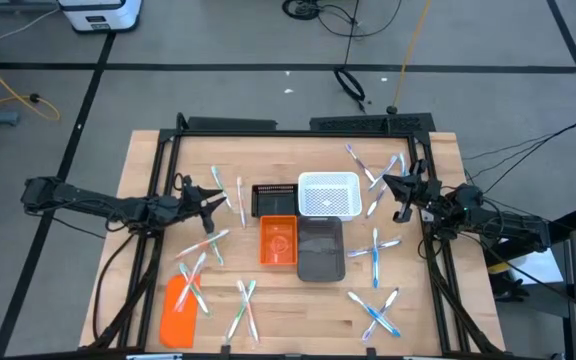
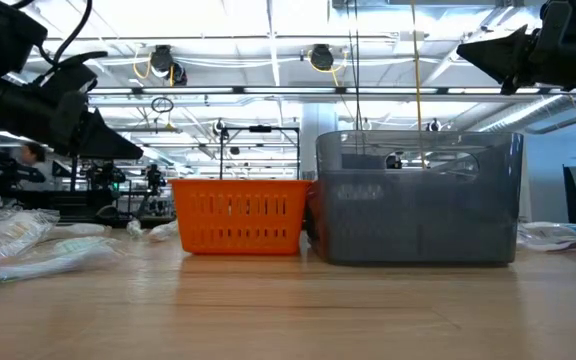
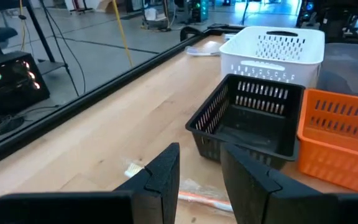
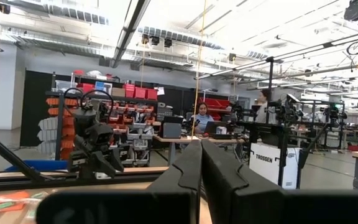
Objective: Pick & Place Toothbrushes
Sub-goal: Put the blue toothbrush into the orange bin
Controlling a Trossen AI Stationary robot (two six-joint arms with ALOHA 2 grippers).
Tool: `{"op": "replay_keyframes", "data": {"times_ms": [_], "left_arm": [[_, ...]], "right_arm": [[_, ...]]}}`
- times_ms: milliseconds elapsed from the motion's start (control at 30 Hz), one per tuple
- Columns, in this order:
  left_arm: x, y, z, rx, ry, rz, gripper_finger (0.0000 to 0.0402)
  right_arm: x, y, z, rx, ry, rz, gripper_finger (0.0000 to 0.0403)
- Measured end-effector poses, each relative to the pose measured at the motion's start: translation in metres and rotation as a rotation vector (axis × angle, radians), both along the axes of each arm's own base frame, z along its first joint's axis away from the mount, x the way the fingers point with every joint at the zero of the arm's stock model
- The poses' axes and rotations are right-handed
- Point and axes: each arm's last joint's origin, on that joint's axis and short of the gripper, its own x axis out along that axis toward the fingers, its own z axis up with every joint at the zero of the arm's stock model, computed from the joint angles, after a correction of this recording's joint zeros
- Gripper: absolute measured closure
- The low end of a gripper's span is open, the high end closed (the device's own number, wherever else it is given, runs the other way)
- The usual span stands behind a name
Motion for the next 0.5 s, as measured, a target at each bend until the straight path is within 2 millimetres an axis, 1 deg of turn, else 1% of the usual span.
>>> {"op": "replay_keyframes", "data": {"times_ms": [100, 233, 367, 500], "left_arm": [[0.000, 0.000, 0.000, -0.004, -0.005, 0.001, 0.0284], [0.001, 0.000, 0.003, -0.003, -0.037, 0.000, 0.0284], [0.002, 0.000, 0.011, -0.025, -0.136, 0.003, 0.0284], [0.003, 0.001, 0.018, -0.039, -0.214, 0.015, 0.0284]], "right_arm": [[0.000, 0.000, 0.000, 0.027, -0.012, 0.012, 0.0399], [-0.001, 0.000, 0.001, 0.113, -0.056, 0.048, 0.0399], [-0.001, 0.000, 0.001, 0.199, -0.085, 0.082, 0.0399], [-0.001, 0.000, 0.002, 0.217, -0.098, 0.091, 0.0399]]}}
